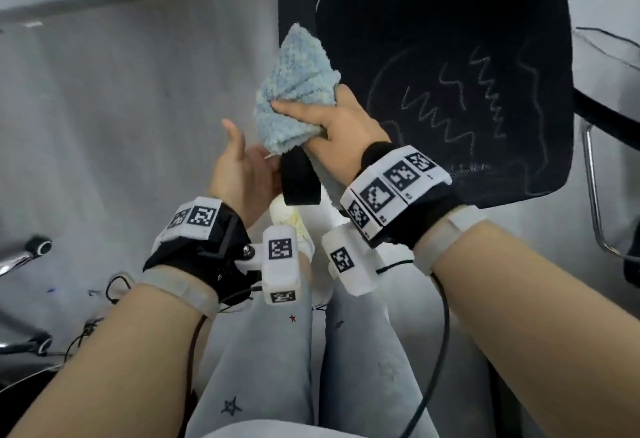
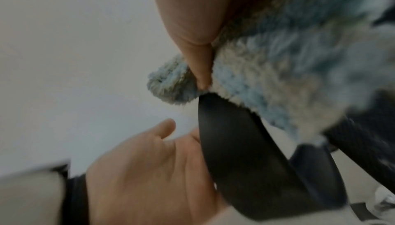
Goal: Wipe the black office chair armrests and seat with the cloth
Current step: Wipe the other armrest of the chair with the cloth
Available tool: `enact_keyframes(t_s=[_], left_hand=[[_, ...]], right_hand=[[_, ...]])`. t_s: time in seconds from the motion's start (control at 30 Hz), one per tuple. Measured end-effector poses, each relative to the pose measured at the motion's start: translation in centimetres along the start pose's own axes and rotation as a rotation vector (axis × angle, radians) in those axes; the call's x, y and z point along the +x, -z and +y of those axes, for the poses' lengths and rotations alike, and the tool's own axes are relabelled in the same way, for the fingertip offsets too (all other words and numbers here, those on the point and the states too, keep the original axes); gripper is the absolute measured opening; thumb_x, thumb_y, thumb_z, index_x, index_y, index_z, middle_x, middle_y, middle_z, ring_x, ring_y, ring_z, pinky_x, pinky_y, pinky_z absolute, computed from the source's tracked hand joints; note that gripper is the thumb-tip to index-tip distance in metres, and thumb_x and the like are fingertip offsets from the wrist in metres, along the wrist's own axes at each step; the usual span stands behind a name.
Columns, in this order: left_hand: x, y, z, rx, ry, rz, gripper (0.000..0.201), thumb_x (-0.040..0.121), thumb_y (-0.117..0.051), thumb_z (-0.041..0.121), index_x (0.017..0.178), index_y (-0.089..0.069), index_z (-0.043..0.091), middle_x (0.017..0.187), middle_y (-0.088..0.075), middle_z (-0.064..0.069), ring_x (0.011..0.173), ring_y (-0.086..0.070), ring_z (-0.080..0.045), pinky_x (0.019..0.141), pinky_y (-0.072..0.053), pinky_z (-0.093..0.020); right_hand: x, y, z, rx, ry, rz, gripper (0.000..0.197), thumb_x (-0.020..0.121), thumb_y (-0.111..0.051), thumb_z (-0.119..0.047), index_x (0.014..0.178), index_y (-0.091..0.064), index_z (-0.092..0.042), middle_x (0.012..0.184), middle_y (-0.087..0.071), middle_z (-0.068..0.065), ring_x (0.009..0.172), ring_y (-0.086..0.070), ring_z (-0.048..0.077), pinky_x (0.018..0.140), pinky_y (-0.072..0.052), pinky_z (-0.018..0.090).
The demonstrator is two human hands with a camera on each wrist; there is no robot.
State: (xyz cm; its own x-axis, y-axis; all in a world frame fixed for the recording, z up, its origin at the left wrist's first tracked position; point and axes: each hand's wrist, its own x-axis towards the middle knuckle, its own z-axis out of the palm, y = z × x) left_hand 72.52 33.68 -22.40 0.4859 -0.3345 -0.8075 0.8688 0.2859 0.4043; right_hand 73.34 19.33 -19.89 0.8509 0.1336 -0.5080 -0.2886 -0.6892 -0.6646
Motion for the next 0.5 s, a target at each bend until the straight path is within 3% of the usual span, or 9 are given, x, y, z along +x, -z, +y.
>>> enact_keyframes(t_s=[0.13, 0.27, 0.4, 0.5], left_hand=[[-0.1, 0.2, 1.1, -0.136, -0.016, -0.038, 0.090, 0.082, -0.005, 0.073, 0.133, -0.043, 0.009, 0.136, -0.051, -0.015, 0.124, -0.051, -0.028, 0.092, -0.048, -0.039], [0.2, 0.0, 2.2, 0.066, 0.028, -0.060, 0.098, 0.080, 0.003, 0.074, 0.132, -0.044, 0.006, 0.126, -0.058, -0.016, 0.115, -0.058, -0.029, 0.096, -0.047, -0.043], [0.2, -0.5, 2.4, 0.225, 0.015, 0.026, 0.082, 0.085, -0.008, 0.069, 0.125, -0.053, 0.014, 0.111, -0.068, -0.007, 0.101, -0.065, -0.020, 0.077, -0.054, -0.033], [0.6, -1.2, 2.2, 0.426, -0.069, 0.120, 0.062, 0.088, -0.032, 0.063, 0.123, -0.057, 0.018, 0.112, -0.067, -0.001, 0.103, -0.062, -0.014, 0.092, -0.046, -0.032]], right_hand=[[-2.2, -2.6, 0.8, 0.122, 0.054, 0.048, 0.048, 0.087, -0.054, -0.014, 0.121, -0.052, -0.048, 0.120, -0.033, -0.001, 0.112, -0.043, 0.023, 0.099, -0.043, 0.038], [-4.5, -3.2, 2.3, 0.062, 0.071, -0.049, 0.043, 0.086, -0.056, -0.017, 0.115, -0.056, -0.049, 0.120, -0.034, -0.005, 0.114, -0.042, 0.018, 0.099, -0.043, 0.039], [-5.4, -3.5, 3.2, 0.023, 0.058, -0.130, 0.042, 0.085, -0.053, -0.017, 0.115, -0.058, -0.046, 0.129, -0.035, -0.002, 0.122, -0.038, 0.023, 0.100, -0.042, 0.044], [-5.5, -3.2, 4.0, 0.049, 0.067, -0.188, 0.046, 0.084, -0.053, -0.009, 0.118, -0.059, -0.038, 0.129, -0.036, 0.002, 0.124, -0.039, 0.024, 0.104, -0.039, 0.041]])
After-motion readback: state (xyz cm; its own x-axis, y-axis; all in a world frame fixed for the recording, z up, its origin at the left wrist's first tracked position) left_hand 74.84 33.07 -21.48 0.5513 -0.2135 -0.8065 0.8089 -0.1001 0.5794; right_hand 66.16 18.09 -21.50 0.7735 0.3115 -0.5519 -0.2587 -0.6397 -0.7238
